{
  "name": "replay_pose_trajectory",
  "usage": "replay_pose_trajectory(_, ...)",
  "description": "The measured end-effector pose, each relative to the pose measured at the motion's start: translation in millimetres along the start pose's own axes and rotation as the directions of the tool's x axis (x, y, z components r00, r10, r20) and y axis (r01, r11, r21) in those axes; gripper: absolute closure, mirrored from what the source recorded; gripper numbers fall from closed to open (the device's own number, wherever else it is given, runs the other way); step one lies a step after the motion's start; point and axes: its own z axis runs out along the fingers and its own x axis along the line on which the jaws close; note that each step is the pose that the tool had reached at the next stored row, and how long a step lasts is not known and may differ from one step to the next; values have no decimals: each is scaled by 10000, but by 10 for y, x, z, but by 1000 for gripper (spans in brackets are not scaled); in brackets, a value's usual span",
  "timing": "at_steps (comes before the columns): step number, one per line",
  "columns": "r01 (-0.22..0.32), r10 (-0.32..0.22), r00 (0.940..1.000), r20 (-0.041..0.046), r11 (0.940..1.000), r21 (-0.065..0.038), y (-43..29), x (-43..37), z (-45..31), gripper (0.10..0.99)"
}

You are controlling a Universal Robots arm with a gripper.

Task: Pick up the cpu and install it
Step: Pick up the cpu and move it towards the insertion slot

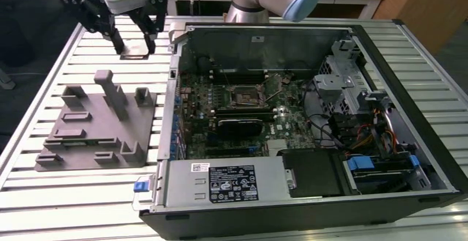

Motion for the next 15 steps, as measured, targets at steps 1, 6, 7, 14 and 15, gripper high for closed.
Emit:
replay_pose_trajectory(1,0,0,10000,0,10000,-1,1,-24,1,545)
replay_pose_trajectory(6,0,0,10000,-1,10000,0,5,-146,4,545)
replay_pose_trajectory(7,0,0,10000,0,10000,-1,6,-170,6,545)
replay_pose_trajectory(14,0,0,10000,0,10000,-1,11,-347,12,545)
replay_pose_trajectory(15,0,0,10000,0,10000,0,12,-373,12,545)
